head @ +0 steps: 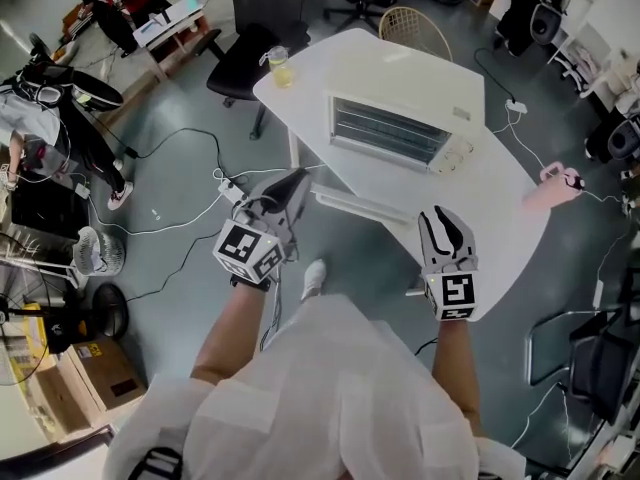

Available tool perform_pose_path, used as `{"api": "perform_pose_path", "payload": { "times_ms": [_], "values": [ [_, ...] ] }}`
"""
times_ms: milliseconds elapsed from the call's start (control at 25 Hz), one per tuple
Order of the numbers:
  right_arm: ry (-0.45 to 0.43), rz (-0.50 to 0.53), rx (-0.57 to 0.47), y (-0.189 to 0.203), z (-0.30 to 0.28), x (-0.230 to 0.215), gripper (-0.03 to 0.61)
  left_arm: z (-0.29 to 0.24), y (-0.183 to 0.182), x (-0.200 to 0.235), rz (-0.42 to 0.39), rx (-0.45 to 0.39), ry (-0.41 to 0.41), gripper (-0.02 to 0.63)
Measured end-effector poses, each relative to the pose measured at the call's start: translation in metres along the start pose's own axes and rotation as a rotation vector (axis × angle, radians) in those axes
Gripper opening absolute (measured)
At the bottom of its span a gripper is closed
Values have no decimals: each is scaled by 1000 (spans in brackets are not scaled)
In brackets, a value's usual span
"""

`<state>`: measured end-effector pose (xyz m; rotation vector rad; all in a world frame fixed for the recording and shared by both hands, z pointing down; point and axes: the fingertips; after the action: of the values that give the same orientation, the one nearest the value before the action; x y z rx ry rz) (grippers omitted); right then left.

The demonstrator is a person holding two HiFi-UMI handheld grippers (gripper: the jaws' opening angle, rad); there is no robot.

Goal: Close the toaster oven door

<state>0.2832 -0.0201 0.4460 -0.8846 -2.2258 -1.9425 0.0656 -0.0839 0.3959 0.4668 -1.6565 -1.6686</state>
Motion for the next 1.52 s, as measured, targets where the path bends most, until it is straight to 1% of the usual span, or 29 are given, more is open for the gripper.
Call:
{"api": "perform_pose_path", "payload": {
  "times_ms": [80, 200, 400, 560, 640, 800, 880, 1040, 1320, 1520],
  "values": [
    [-14, 52, 12, -2, -7, 5, 114, -1, 1, 4, 13, -10, -2, 23],
    [-43, 110, 31, 1, -18, 13, 117, -3, 3, 7, 36, 1, 1, 23],
    [-97, 155, 60, 11, -38, 29, 118, -13, 8, 14, 43, -2, 25, 23],
    [-150, 238, 105, 26, -58, 52, 123, -16, 21, 25, 44, 5, 37, 23],
    [-174, 280, 140, 34, -64, 62, 123, -16, 27, 28, 41, 18, 31, 23],
    [-229, 342, 209, 53, -77, 79, 126, -18, 36, 33, 9, 26, -6, 23],
    [-261, 373, 240, 64, -86, 88, 137, -20, 42, 37, 11, 28, -12, 23],
    [-314, 422, 288, 84, -95, 105, 143, -19, 48, 41, 17, 28, -21, 23],
    [-350, 495, 358, 110, -110, 117, 143, -20, 52, 51, 30, 29, -27, 23],
    [-374, 524, 399, 125, -122, 123, 127, -20, 52, 58, 40, 30, -26, 23]
  ]
}}
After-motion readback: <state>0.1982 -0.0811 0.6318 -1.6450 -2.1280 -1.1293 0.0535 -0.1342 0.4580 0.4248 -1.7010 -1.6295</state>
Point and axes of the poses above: the fingertips, and each gripper's own axes: z backward along the fingers, x to its left, y out of its underside, and after that the axes turned 8 degrees about z, right-handed
